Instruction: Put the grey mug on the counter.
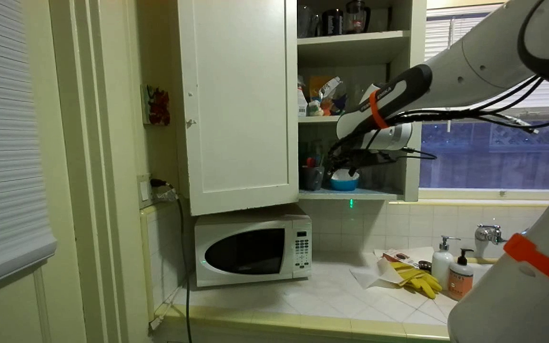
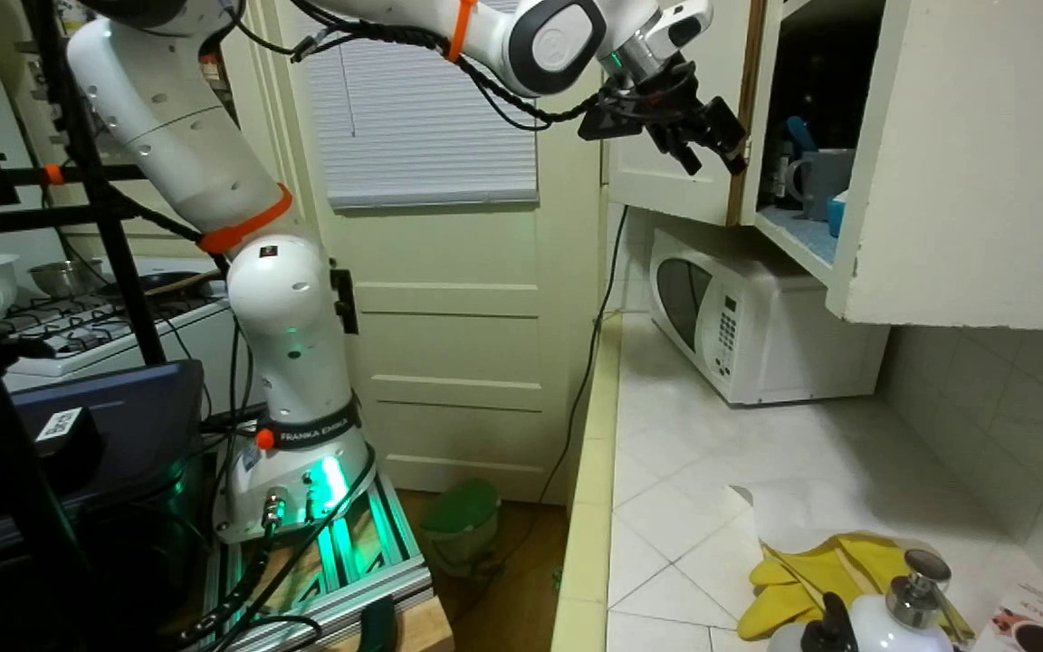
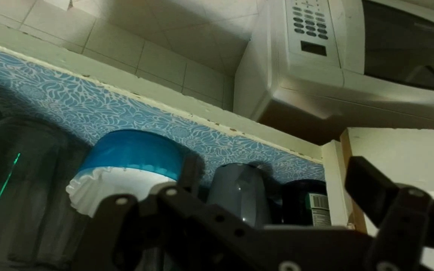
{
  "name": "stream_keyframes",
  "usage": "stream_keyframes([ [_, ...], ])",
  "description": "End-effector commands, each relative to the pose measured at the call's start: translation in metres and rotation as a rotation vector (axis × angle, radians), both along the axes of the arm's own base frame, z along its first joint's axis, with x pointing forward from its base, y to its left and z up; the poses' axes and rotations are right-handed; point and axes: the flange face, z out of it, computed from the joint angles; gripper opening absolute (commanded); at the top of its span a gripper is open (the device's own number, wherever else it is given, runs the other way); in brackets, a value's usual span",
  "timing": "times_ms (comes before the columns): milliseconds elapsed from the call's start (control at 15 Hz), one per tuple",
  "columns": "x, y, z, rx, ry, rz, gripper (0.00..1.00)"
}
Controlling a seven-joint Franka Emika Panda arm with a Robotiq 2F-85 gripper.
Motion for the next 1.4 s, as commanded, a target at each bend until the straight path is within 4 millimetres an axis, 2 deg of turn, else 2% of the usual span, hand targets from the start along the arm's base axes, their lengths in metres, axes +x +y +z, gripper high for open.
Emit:
stream_keyframes([
  [0,0.002,-0.001,0.000,0.000,0.002,-0.002,1.00],
  [267,0.003,-0.001,0.002,0.000,-0.001,-0.004,1.00],
  [400,0.006,-0.004,-0.004,0.022,-0.002,-0.032,1.00],
  [733,0.026,-0.019,-0.018,0.022,-0.019,-0.066,1.00],
  [1000,0.047,-0.032,-0.016,0.010,-0.096,-0.111,1.00],
  [1333,0.067,-0.036,-0.016,0.043,-0.150,-0.129,1.00],
])
